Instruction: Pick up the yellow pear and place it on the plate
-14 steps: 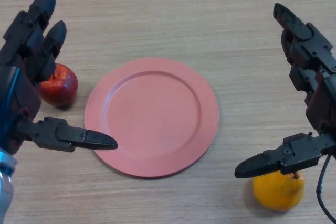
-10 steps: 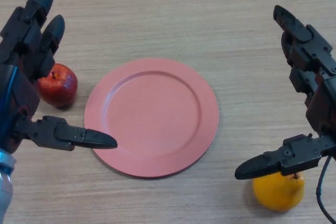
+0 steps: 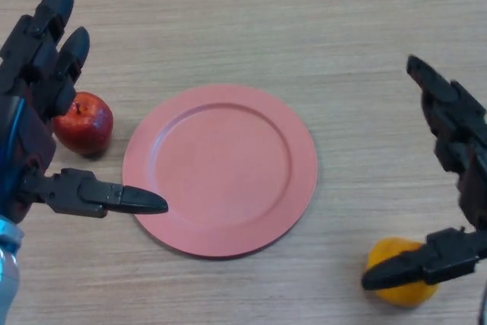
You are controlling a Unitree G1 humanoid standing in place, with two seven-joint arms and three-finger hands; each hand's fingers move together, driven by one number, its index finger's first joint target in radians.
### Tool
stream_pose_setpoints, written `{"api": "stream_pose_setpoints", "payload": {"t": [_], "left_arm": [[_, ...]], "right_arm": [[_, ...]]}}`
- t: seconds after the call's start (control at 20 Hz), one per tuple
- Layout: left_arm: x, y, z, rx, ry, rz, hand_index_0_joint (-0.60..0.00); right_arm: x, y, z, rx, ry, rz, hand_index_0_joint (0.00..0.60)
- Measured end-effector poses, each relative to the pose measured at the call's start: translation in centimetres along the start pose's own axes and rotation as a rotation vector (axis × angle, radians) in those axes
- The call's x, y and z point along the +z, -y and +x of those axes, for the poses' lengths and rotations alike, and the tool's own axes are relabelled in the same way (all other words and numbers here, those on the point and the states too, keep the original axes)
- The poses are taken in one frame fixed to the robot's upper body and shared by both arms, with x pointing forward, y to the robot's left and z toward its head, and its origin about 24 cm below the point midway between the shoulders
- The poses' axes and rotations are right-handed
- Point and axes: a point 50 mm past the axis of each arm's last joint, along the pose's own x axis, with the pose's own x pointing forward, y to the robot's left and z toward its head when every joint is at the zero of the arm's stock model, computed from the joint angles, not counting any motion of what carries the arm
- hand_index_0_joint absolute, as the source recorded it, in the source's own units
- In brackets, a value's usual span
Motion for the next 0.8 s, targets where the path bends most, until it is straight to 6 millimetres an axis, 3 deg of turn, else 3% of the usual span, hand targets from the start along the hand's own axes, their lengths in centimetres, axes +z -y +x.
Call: {"api": "stream_pose_setpoints", "payload": {"t": [0.1, 0.35, 0.8], "left_arm": [[-0.2, -0.1, 0.3, 0.002, -0.007, -0.004, 0.000], [-0.5, -0.2, 0.5, 0.023, -0.003, -0.007, 0.000], [-0.7, 0.3, 0.6, 0.017, -0.018, 0.061, 0.000]], "right_arm": [[-1.4, 0.9, -0.3, -0.029, 0.011, -0.021, 0.000], [-4.9, 0.3, -1.2, 0.057, -0.009, 0.030, 0.000], [-11.1, 0.9, -1.4, -0.030, -0.022, -0.024, 0.000]]}}
